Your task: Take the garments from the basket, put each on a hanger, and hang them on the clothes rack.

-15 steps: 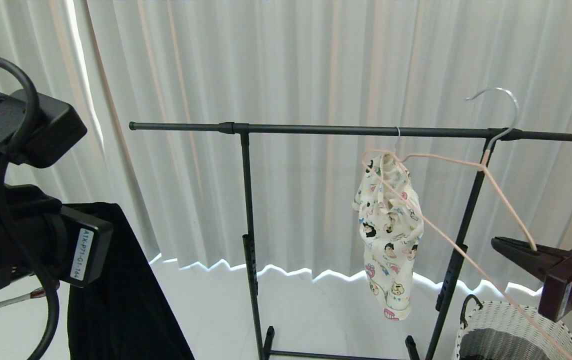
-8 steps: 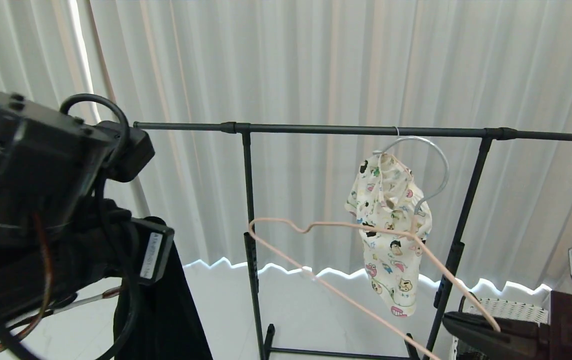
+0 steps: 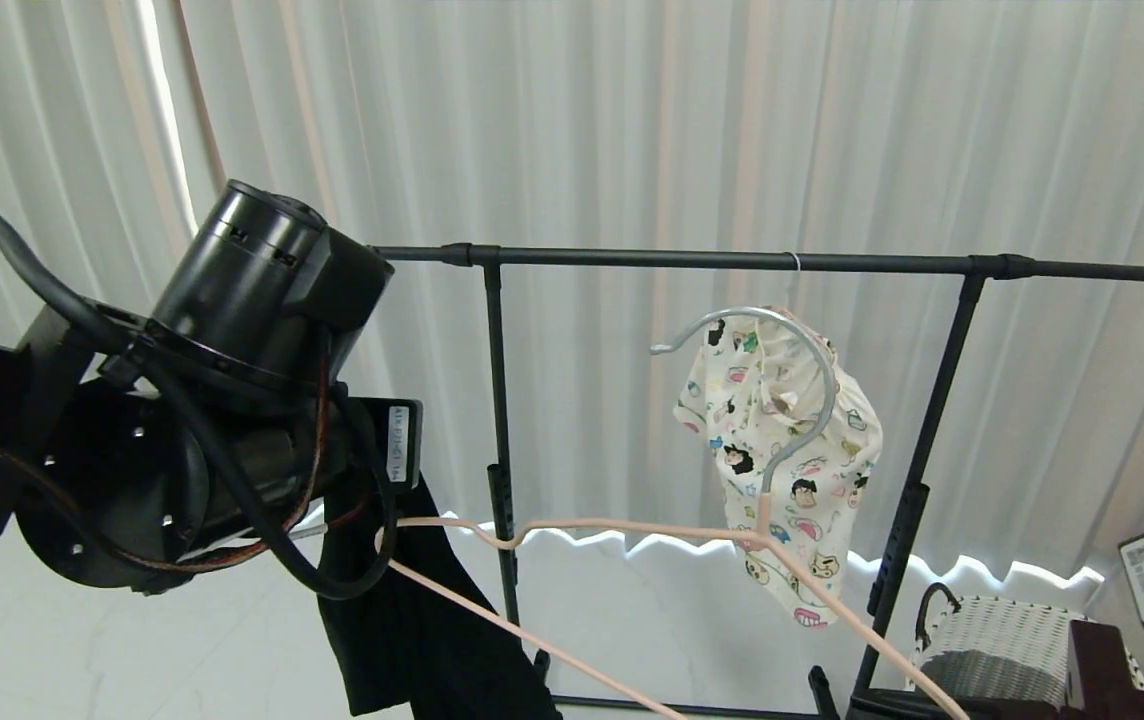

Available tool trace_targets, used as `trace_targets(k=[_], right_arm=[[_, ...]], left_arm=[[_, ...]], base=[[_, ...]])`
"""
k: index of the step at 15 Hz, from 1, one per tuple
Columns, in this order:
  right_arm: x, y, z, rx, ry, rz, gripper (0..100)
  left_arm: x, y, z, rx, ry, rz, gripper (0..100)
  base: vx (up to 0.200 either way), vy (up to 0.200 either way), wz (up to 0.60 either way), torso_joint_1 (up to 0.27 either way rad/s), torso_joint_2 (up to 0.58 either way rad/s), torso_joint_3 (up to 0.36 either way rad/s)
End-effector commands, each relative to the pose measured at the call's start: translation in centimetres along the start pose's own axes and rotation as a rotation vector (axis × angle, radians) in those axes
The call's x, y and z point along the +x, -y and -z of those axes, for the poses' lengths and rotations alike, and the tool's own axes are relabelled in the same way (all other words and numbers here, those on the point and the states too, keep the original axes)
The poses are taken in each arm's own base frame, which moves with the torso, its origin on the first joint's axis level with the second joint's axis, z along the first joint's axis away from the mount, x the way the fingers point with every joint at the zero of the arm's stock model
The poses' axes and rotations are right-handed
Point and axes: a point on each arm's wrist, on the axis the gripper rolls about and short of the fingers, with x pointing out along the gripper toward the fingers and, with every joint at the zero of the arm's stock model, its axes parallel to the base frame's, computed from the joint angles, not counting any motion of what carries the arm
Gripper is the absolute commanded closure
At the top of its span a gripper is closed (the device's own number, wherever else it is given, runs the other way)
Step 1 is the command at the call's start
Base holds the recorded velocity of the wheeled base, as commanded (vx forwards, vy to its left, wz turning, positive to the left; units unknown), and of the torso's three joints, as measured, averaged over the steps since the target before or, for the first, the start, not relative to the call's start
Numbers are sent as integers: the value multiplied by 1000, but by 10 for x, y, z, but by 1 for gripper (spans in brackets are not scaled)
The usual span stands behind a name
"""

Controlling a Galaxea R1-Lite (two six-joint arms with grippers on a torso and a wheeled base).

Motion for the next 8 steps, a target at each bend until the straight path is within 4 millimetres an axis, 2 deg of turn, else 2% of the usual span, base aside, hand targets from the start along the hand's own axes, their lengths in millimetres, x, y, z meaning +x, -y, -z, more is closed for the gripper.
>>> trace_targets(k=[1, 5, 8], right_arm=[[5, 0, 0, 3, -11, 6, 100], [10, 10, 1, 63, -22, 67, 100], [9, 12, -9, 72, 8, 56, 100]], left_arm=[[1, 1, -1, -5, 1, 1, 100], [-6, 1, -4, -14, 20, 19, 100], [-8, 2, -6, -17, 26, 27, 100]], base=[[0, 0, 0, 0, 0, 0], [0, 0, 0, 0, 0, 0], [0, 0, 0, 0, 0, 0]])
